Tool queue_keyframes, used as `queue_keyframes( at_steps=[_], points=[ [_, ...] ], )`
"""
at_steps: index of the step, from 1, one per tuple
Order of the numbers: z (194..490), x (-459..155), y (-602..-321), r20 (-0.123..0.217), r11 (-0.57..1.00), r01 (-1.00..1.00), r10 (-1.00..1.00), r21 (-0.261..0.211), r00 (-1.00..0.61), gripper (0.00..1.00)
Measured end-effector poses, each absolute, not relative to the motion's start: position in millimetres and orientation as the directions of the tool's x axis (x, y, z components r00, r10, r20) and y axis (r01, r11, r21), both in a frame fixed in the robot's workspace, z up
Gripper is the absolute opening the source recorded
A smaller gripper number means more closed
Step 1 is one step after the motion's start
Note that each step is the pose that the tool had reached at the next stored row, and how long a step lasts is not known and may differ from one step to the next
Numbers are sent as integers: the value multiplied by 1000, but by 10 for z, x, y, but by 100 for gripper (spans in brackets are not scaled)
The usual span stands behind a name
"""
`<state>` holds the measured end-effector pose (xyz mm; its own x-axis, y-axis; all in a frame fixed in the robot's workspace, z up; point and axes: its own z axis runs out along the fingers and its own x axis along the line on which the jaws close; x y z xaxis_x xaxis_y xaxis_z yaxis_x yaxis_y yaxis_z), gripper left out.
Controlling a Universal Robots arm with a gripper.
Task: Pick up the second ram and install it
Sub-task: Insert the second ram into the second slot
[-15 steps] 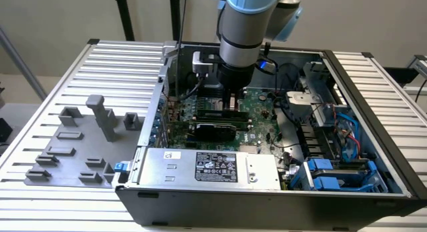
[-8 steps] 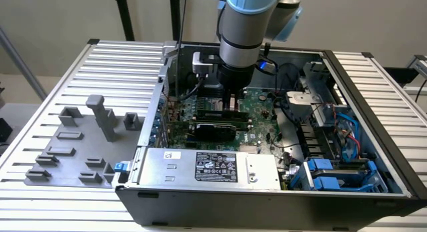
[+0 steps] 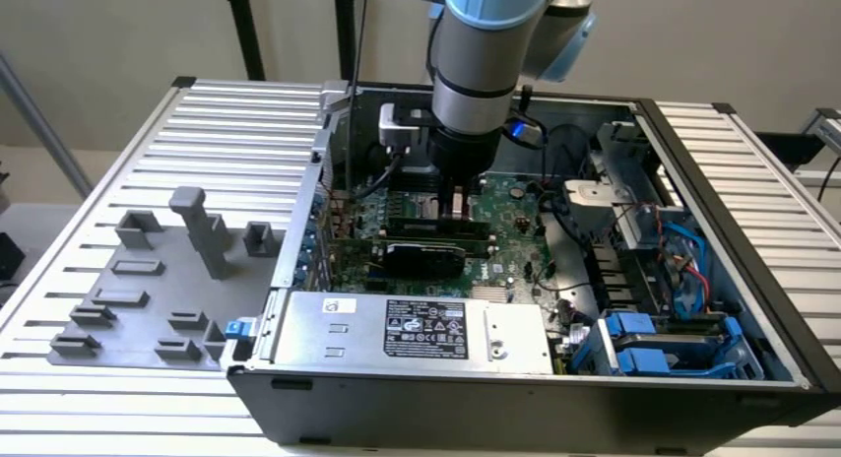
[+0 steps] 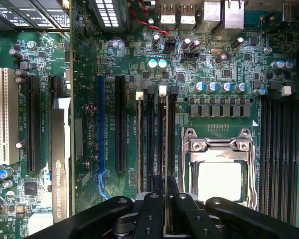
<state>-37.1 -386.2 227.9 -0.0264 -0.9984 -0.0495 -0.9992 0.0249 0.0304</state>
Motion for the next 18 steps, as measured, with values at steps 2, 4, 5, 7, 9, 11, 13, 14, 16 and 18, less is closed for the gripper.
queue_keyframes(
  at_steps=[2,4,5,7,9,11,13,14,16,18],
  points=[
    [2274,-371,-3863,-48,25,-999,-998,30,-26,14],
    [2270,-371,-3863,-47,25,-999,-999,30,-26,14],
    [2268,-371,-3863,-46,25,-999,-999,30,-26,14],
    [2265,-371,-3863,-45,25,-999,-999,30,-26,14],
    [2262,-371,-3863,-44,25,-999,-999,30,-26,14],
    [2258,-371,-3863,-44,25,-999,-999,30,-26,14],
    [2250,-371,-3863,-43,25,-999,-999,30,-26,14],
    [2248,-372,-3863,-43,25,-999,-999,30,-26,14],
    [2245,-374,-3863,-44,25,-999,-999,30,-26,14],
    [2242,-377,-3863,-43,25,-999,-999,30,-26,14]
  ],
)
